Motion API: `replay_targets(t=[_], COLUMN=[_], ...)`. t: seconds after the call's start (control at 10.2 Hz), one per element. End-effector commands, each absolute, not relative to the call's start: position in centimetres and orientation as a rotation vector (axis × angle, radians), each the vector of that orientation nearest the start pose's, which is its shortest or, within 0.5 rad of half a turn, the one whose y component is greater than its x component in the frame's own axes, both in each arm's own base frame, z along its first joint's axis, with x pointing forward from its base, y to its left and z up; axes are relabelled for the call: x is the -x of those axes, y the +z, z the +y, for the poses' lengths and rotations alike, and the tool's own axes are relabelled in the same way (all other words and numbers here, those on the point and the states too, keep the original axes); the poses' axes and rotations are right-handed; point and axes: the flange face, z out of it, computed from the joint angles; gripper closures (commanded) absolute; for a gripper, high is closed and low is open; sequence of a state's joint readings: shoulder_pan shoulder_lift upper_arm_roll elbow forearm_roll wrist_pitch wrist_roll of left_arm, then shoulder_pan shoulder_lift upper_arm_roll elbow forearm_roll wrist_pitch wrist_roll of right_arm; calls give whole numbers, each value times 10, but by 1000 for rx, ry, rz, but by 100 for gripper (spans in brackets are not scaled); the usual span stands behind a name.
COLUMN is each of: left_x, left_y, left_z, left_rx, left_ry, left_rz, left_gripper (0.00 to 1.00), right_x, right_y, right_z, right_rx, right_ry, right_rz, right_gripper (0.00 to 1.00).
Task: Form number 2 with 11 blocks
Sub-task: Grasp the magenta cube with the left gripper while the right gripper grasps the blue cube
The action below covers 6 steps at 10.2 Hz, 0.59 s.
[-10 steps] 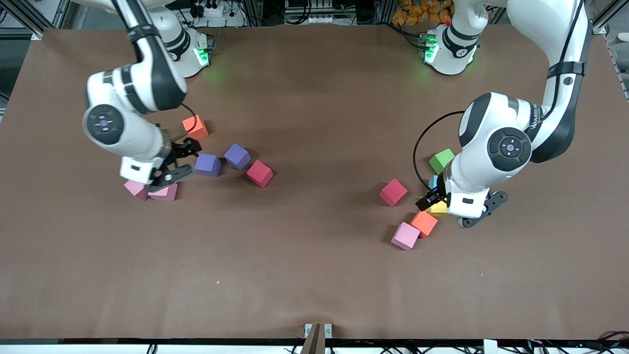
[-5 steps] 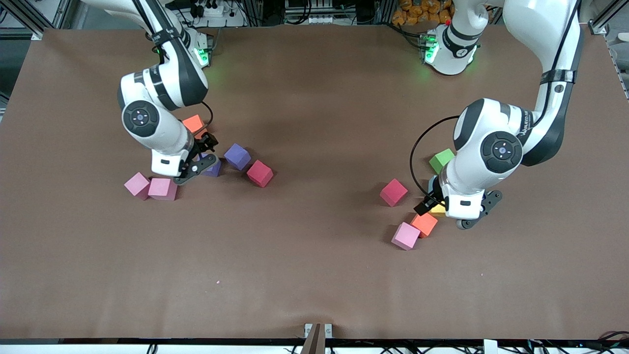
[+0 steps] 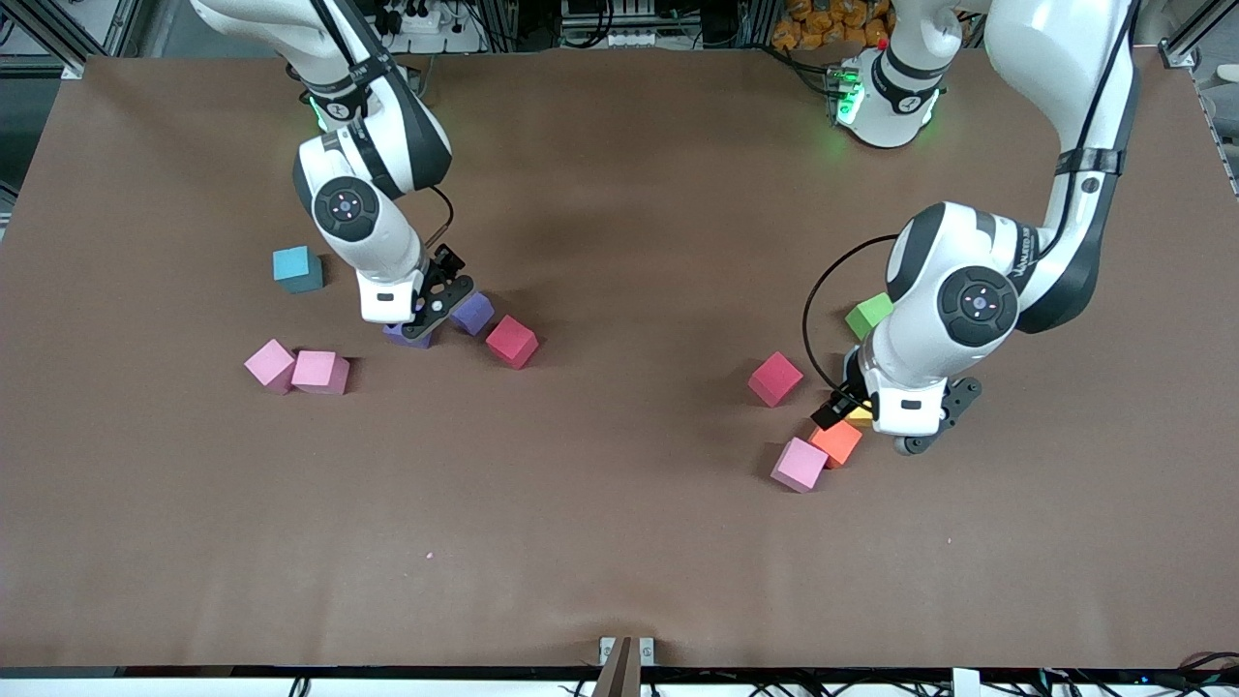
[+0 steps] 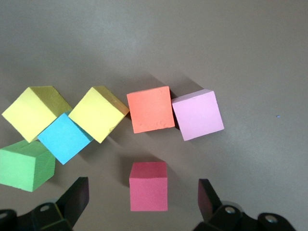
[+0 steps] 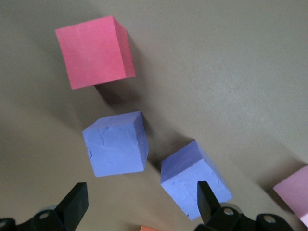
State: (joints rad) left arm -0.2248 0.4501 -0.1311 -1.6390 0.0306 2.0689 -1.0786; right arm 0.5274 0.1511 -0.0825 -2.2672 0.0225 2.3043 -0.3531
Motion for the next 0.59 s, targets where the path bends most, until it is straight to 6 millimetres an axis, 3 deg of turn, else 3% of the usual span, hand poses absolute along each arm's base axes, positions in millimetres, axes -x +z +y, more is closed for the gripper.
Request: replay_targets(t=[0.0,0.2,0.49], left_x=[-629,-618,-605], left_y=[341,313,286], left_z=[-238,-247,-248], left_rx=[2924,2916,2937], left_ry=[55,94,91], left_rz=[-1155,-1112,-1076], left_gripper=[0,0,0], right_x=[-456,-452,-450], right_y=[274,262,247], right_z=[216,217,222], right_rx=[2860,2859,2857], right_ry=[96,66,71], right_rz=[-1278,-1287,-1301], right_gripper=[0,0,0])
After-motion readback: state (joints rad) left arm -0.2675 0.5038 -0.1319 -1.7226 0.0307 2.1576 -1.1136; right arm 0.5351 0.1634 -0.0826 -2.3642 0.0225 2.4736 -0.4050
